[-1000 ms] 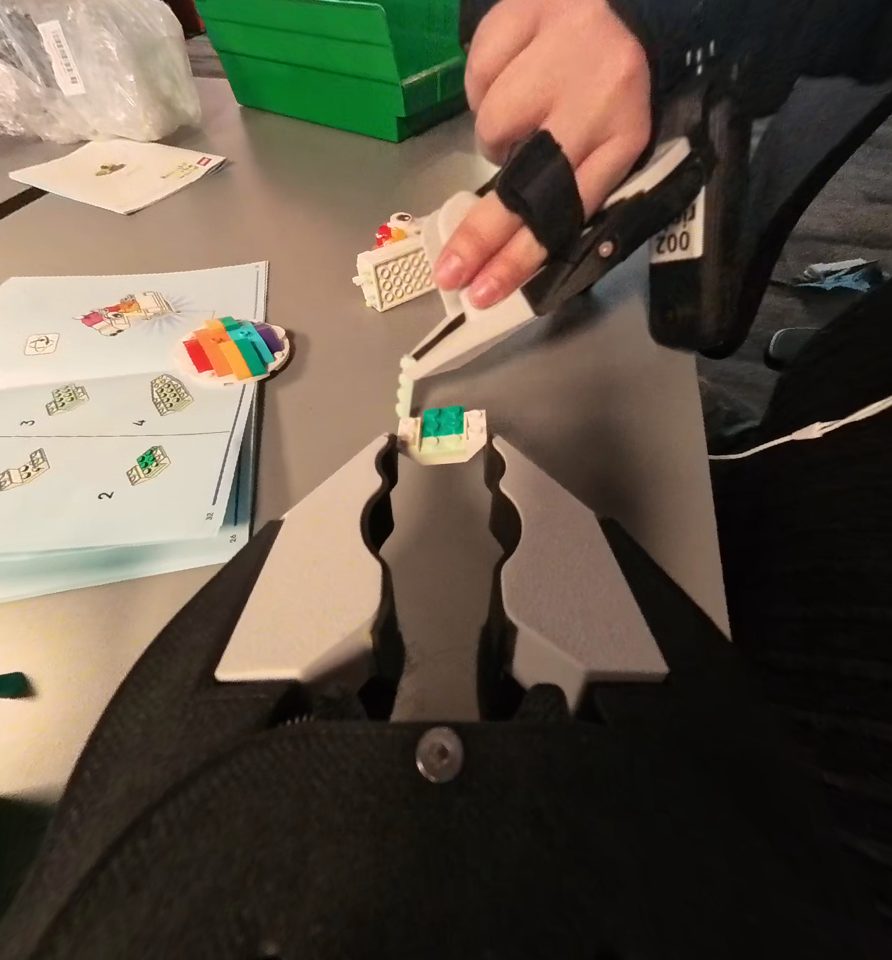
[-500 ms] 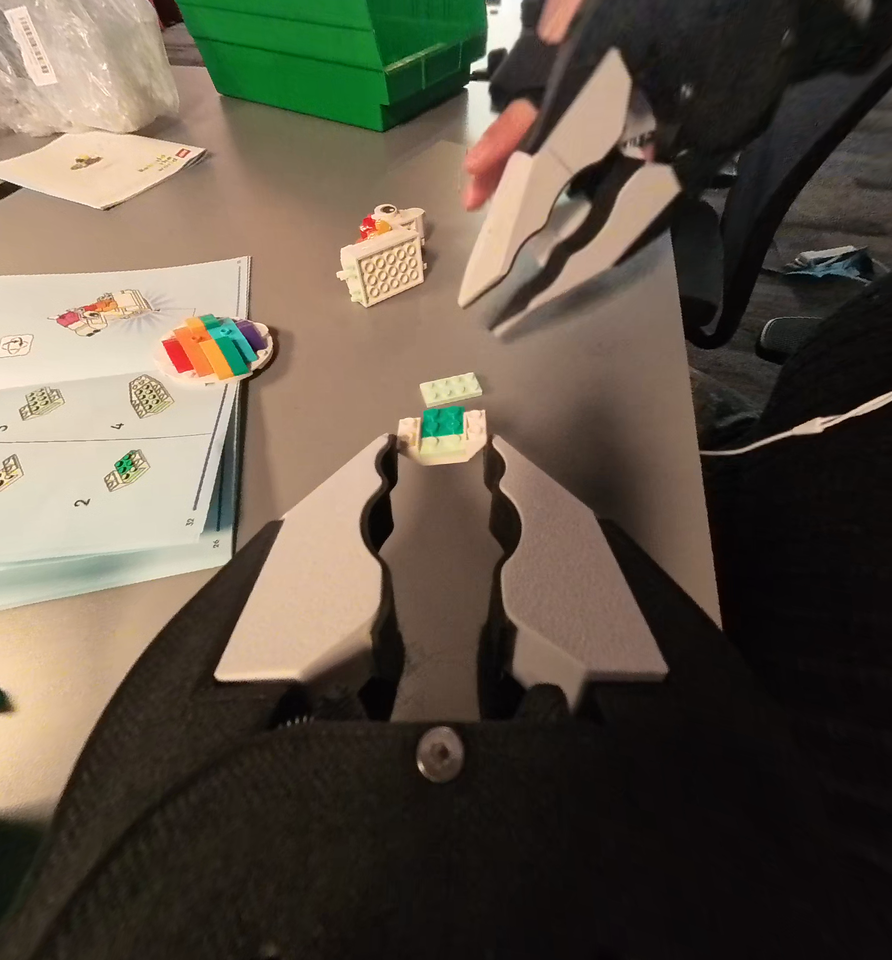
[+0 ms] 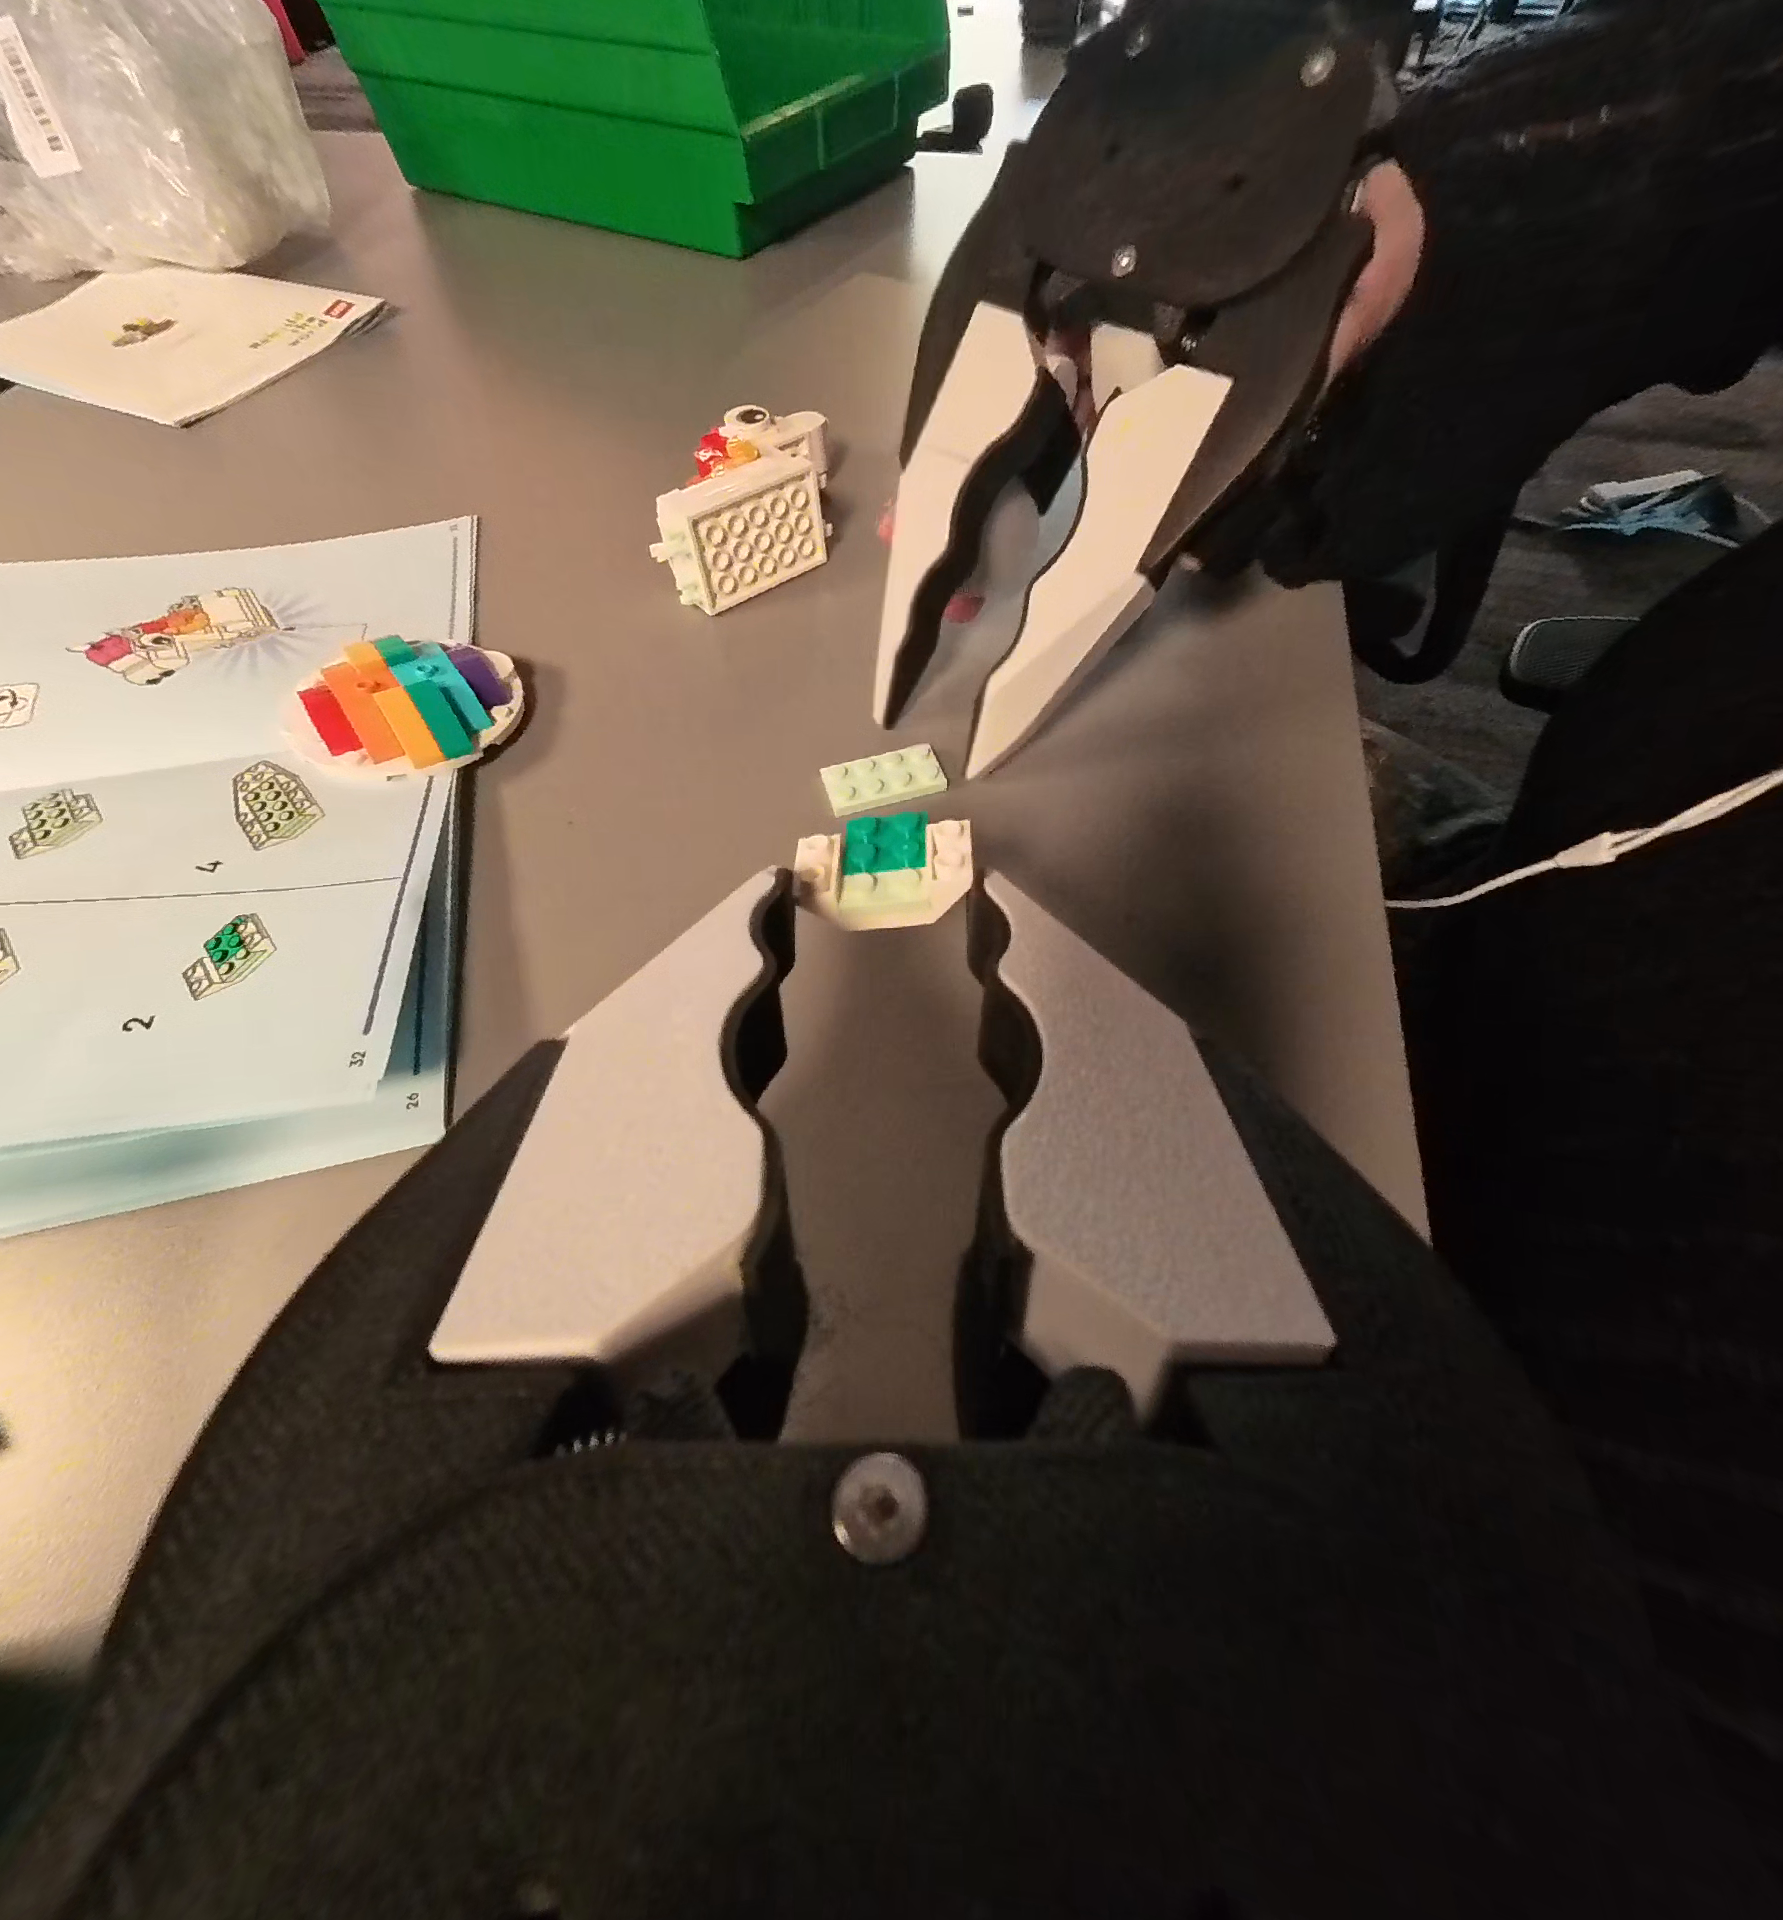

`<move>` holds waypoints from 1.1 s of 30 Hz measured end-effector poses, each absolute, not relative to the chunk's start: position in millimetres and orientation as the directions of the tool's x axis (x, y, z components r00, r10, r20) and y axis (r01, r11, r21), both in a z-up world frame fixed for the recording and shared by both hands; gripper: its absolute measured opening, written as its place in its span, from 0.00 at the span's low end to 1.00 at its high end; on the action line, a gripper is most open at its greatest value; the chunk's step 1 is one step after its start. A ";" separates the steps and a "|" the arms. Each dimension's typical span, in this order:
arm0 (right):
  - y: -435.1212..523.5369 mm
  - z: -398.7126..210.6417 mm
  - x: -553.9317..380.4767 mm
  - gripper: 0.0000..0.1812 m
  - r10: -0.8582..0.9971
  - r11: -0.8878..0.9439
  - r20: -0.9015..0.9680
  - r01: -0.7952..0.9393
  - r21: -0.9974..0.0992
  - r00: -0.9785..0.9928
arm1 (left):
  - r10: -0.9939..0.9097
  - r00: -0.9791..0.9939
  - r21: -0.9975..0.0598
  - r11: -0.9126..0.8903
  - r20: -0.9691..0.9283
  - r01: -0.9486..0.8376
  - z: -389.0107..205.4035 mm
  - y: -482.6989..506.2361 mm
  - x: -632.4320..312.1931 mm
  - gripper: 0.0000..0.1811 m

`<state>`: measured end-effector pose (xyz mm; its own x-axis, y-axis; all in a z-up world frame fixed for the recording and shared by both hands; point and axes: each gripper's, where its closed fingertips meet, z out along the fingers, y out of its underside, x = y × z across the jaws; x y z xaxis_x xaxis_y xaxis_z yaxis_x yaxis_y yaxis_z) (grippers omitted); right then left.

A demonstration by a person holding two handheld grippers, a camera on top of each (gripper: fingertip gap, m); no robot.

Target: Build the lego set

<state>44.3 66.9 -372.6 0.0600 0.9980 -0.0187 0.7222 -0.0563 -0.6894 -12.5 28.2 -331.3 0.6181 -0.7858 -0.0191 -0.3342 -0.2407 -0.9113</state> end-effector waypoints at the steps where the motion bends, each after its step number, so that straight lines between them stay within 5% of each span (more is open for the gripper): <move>1: 65.8 -372.7 43.5 0.15 0.998 -0.059 -0.025 0.723 -0.689 0.057 | -0.786 0.618 -0.910 -0.241 -0.020 -0.336 -331.6 28.2 -12.3 0.18; 7: 32.3 -369.2 24.8 0.16 0.990 -0.037 -0.122 0.696 -0.717 -0.074 | -0.787 0.616 -0.910 -0.244 -0.016 -0.336 -332.0 28.2 -12.2 0.18; 14: 42.0 -354.1 15.4 0.18 0.810 0.531 0.230 0.507 -0.679 -0.540 | -0.806 0.592 -0.908 -0.227 -0.028 -0.352 -332.6 24.6 -8.5 0.18; 26: 48.9 -373.3 8.7 0.08 0.765 0.535 0.011 0.627 -0.566 -0.644 | -0.805 0.594 -0.930 -0.215 -0.004 -0.297 -323.8 24.2 -10.2 0.18; 33: 40.0 -298.7 -10.8 0.07 0.800 0.416 0.033 0.514 -0.750 -0.599 | -0.781 0.623 -0.953 -0.158 -0.039 -0.258 -312.1 27.5 -11.6 0.18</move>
<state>-10.8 40.0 -298.7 -0.5989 0.8001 0.0329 0.5143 0.4158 -0.7500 -11.6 27.5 -312.1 0.6228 -0.7814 -0.0389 -0.2576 -0.1578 -0.9533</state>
